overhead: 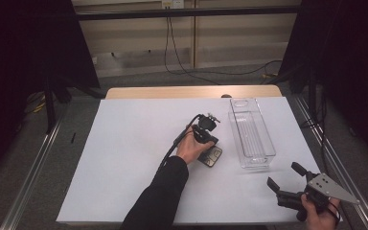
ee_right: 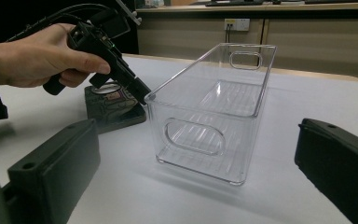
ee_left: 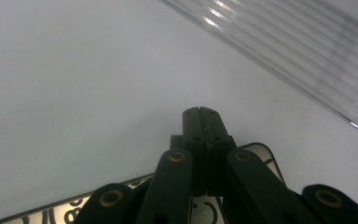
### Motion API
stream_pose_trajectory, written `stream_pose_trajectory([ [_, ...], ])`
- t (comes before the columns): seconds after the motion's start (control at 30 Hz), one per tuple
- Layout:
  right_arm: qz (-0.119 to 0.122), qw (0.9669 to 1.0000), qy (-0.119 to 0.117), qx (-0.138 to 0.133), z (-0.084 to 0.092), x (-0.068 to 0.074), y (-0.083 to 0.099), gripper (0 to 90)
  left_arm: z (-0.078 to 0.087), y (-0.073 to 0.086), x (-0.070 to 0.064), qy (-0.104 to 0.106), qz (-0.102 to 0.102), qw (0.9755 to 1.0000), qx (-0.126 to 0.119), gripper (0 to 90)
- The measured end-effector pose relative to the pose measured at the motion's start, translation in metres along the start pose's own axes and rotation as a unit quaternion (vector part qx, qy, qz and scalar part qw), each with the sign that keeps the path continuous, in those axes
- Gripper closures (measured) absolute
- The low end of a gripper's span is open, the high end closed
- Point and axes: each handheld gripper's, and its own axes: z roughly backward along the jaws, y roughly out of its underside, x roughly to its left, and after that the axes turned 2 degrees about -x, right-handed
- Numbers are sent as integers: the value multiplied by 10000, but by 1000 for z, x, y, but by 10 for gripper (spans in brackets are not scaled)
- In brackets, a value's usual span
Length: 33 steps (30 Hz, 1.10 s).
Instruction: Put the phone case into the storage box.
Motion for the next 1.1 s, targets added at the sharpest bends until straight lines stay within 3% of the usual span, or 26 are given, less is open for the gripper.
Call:
stream_pose_trajectory([
  [0.1,-17,10000,5,-7,0,0,0,0,0,2,1,64,85,9999,-81,900],
  [0.2,-3,10000,2,4,0,0,0,0,2,4,0,78,-20,10000,-52,900],
  [0.4,-6,10000,-3,8,0,0,0,0,5,12,1,200,65,9997,-143,900],
  [0.53,-3,10000,4,8,0,0,0,0,8,16,-2,189,11,9997,-137,900],
  [0.67,-25,10000,29,-7,1,0,0,0,13,21,-8,123,-182,9997,-92,900],
  [1.1,-13,10000,44,-7,1,0,0,0,19,35,-17,245,-143,9995,-165,900],
])
